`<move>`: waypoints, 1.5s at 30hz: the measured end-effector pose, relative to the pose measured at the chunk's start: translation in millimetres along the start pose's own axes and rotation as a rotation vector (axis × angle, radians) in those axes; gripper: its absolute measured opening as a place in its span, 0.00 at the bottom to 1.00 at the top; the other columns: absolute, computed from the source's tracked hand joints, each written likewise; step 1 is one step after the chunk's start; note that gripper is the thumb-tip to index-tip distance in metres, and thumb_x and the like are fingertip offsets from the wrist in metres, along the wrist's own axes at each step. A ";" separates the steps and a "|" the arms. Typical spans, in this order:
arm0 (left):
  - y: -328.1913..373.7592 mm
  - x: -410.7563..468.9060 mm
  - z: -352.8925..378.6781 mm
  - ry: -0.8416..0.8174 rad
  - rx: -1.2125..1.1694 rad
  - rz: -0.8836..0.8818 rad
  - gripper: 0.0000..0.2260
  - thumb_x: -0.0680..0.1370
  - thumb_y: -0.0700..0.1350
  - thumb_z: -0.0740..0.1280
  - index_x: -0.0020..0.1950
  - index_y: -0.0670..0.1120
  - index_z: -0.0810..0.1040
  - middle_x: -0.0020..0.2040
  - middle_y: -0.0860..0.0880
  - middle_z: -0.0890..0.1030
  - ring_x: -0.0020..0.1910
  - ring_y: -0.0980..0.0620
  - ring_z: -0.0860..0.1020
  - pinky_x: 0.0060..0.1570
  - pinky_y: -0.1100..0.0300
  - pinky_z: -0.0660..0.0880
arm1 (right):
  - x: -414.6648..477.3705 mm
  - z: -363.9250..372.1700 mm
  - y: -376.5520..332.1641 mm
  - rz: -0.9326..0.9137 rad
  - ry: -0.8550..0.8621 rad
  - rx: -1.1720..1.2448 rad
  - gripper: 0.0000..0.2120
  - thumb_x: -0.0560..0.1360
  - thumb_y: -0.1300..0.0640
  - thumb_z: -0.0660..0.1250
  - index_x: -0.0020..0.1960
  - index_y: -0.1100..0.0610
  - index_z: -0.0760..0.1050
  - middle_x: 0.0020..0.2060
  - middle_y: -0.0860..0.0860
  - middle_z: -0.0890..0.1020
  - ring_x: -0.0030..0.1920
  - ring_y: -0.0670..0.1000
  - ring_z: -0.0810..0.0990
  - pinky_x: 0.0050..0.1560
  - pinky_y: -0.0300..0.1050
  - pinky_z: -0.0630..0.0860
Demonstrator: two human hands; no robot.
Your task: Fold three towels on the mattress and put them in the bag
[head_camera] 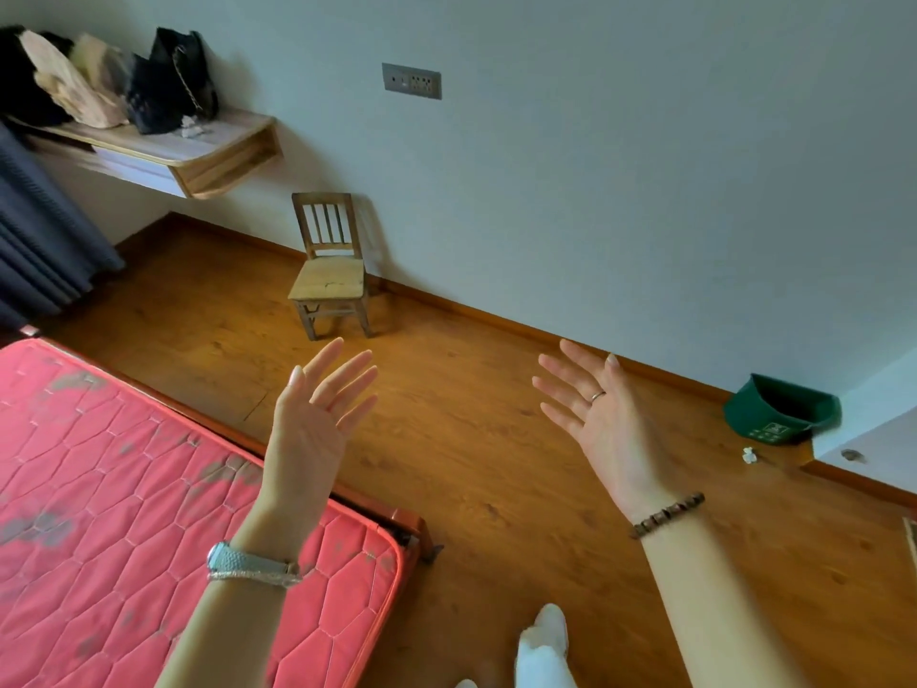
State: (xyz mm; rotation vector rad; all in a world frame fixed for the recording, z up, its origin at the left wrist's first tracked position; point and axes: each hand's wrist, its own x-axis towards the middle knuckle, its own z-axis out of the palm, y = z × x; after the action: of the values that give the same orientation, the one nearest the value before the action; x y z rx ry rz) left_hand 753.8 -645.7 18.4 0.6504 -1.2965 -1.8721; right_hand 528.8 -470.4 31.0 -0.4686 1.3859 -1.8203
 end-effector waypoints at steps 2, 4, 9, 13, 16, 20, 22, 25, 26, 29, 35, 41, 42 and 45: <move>-6.1 15.6 3.7 0.021 -0.001 0.005 0.28 0.79 0.61 0.57 0.75 0.48 0.68 0.69 0.45 0.78 0.69 0.45 0.75 0.68 0.48 0.72 | 24.1 -3.6 -5.2 0.004 -0.031 0.007 0.25 0.80 0.42 0.52 0.68 0.54 0.72 0.63 0.53 0.80 0.64 0.54 0.78 0.69 0.59 0.68; -15.0 38.0 9.0 0.061 -0.003 0.020 0.26 0.81 0.58 0.53 0.75 0.47 0.68 0.69 0.45 0.78 0.69 0.45 0.75 0.68 0.47 0.71 | 55.9 -9.3 -12.5 0.008 -0.063 0.011 0.25 0.80 0.42 0.52 0.68 0.54 0.72 0.63 0.53 0.80 0.64 0.54 0.78 0.68 0.59 0.69; -38.7 109.4 33.3 0.188 0.009 0.089 0.25 0.82 0.56 0.52 0.76 0.46 0.68 0.69 0.44 0.77 0.69 0.44 0.75 0.67 0.48 0.73 | 154.2 -31.8 -30.4 0.047 -0.140 0.014 0.23 0.82 0.44 0.52 0.68 0.55 0.72 0.62 0.54 0.80 0.63 0.56 0.78 0.67 0.59 0.71; -50.3 156.2 48.6 0.292 -0.040 0.145 0.25 0.82 0.55 0.53 0.76 0.45 0.68 0.70 0.43 0.77 0.69 0.43 0.75 0.68 0.46 0.72 | 228.8 -40.0 -45.2 0.098 -0.217 -0.050 0.23 0.80 0.44 0.52 0.68 0.55 0.72 0.62 0.53 0.81 0.63 0.55 0.79 0.67 0.59 0.71; -54.2 178.5 49.6 0.382 -0.060 0.169 0.24 0.83 0.54 0.53 0.75 0.45 0.69 0.70 0.43 0.77 0.69 0.43 0.76 0.67 0.47 0.73 | 275.5 -34.4 -53.6 0.119 -0.283 -0.102 0.23 0.80 0.44 0.53 0.68 0.55 0.72 0.61 0.53 0.81 0.63 0.54 0.79 0.65 0.56 0.73; -51.2 191.1 39.7 0.494 -0.071 0.188 0.21 0.84 0.54 0.53 0.72 0.47 0.73 0.69 0.42 0.78 0.68 0.43 0.77 0.64 0.50 0.76 | 321.4 -13.8 -55.5 0.159 -0.380 -0.113 0.22 0.80 0.45 0.54 0.68 0.55 0.72 0.61 0.53 0.81 0.63 0.55 0.79 0.64 0.56 0.74; -44.0 195.3 30.0 0.552 -0.058 0.222 0.21 0.81 0.57 0.60 0.70 0.48 0.75 0.69 0.41 0.77 0.66 0.43 0.78 0.62 0.51 0.78 | 340.5 2.0 -50.6 0.178 -0.441 -0.124 0.23 0.79 0.44 0.54 0.68 0.54 0.72 0.62 0.53 0.81 0.62 0.55 0.79 0.65 0.57 0.73; -33.1 204.9 8.7 0.655 -0.067 0.257 0.17 0.82 0.55 0.60 0.67 0.51 0.78 0.68 0.41 0.78 0.65 0.45 0.79 0.61 0.53 0.79 | 366.1 33.8 -42.4 0.217 -0.528 -0.153 0.25 0.77 0.40 0.59 0.68 0.52 0.72 0.62 0.53 0.80 0.63 0.55 0.79 0.66 0.59 0.72; -31.0 209.1 0.0 0.681 -0.064 0.267 0.17 0.84 0.52 0.55 0.66 0.51 0.78 0.68 0.41 0.78 0.66 0.45 0.78 0.61 0.52 0.79 | 374.1 45.1 -39.5 0.219 -0.554 -0.156 0.27 0.75 0.37 0.62 0.68 0.52 0.72 0.62 0.53 0.80 0.62 0.55 0.79 0.65 0.59 0.73; -21.0 225.3 -22.9 0.715 -0.058 0.307 0.19 0.85 0.49 0.49 0.67 0.51 0.77 0.68 0.42 0.78 0.68 0.43 0.76 0.65 0.49 0.75 | 400.5 79.8 -30.9 0.221 -0.604 -0.148 0.24 0.77 0.41 0.60 0.68 0.52 0.72 0.63 0.53 0.80 0.62 0.56 0.79 0.65 0.59 0.73; 0.1 264.9 -77.2 0.805 -0.074 0.371 0.21 0.86 0.51 0.48 0.75 0.46 0.70 0.71 0.42 0.75 0.70 0.44 0.75 0.67 0.46 0.73 | 458.8 166.5 -17.7 0.240 -0.739 -0.190 0.24 0.77 0.44 0.56 0.69 0.53 0.70 0.63 0.53 0.80 0.61 0.55 0.80 0.64 0.57 0.75; 24.8 306.0 -136.9 0.860 -0.070 0.379 0.23 0.86 0.50 0.46 0.78 0.45 0.65 0.70 0.43 0.76 0.70 0.44 0.75 0.67 0.47 0.73 | 515.0 250.0 -9.5 0.248 -0.821 -0.161 0.24 0.78 0.45 0.55 0.70 0.54 0.70 0.63 0.54 0.80 0.62 0.57 0.79 0.63 0.57 0.75; 30.9 311.7 -144.5 0.866 -0.067 0.383 0.23 0.86 0.50 0.45 0.78 0.44 0.65 0.70 0.42 0.76 0.70 0.44 0.75 0.67 0.47 0.73 | 522.1 261.8 -7.5 0.253 -0.838 -0.158 0.24 0.78 0.45 0.55 0.70 0.55 0.70 0.63 0.54 0.80 0.63 0.57 0.79 0.63 0.56 0.75; 47.0 322.9 -167.1 0.873 -0.075 0.415 0.24 0.86 0.50 0.43 0.78 0.44 0.64 0.71 0.42 0.75 0.70 0.44 0.75 0.67 0.48 0.74 | 540.0 296.6 2.3 0.271 -0.863 -0.148 0.25 0.78 0.44 0.55 0.70 0.55 0.70 0.63 0.54 0.79 0.63 0.57 0.79 0.63 0.57 0.74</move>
State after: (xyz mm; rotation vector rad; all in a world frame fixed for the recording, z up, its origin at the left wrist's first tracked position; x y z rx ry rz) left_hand 704.5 -1008.8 6.0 0.9299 -0.7007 -1.0775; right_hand 398.2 -1072.4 40.1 -0.9524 0.9086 -1.0761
